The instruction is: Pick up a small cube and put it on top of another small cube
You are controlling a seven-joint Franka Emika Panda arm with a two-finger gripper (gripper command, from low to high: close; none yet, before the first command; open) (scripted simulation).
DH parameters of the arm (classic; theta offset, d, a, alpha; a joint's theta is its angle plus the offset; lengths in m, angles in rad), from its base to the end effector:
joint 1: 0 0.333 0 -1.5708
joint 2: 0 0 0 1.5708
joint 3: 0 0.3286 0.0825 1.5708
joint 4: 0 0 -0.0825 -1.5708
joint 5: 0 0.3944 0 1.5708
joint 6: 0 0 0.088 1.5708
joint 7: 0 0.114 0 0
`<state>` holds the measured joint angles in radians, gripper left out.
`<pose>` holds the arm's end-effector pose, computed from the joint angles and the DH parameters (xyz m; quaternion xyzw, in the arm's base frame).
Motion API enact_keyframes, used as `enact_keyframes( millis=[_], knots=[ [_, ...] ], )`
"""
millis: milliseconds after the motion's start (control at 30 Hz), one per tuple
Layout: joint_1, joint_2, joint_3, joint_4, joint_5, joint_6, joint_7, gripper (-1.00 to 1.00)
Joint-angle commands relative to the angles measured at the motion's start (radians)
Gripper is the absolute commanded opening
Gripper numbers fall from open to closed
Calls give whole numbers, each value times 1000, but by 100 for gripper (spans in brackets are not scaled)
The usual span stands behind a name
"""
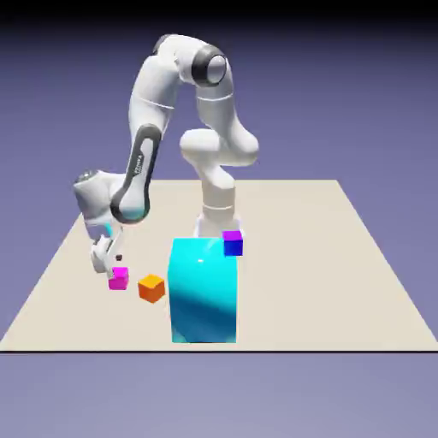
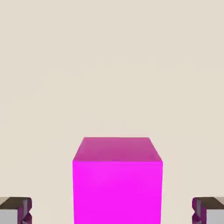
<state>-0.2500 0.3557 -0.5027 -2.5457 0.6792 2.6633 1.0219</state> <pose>0.2868 -0.3206 0.1388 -0.3644 0.9278 0.0722 0.0338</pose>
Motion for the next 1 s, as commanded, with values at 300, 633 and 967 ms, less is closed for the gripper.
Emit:
enact_keyframes(
  millis=[300, 633, 967],
  knots=[
    [-1, -70, -24, -17, -109, -27, 79, -100],
    [-144, -277, 171, -99, -305, -69, 449, -100],
    [-366, -443, 533, -190, -360, -71, 854, -100]
  ],
)
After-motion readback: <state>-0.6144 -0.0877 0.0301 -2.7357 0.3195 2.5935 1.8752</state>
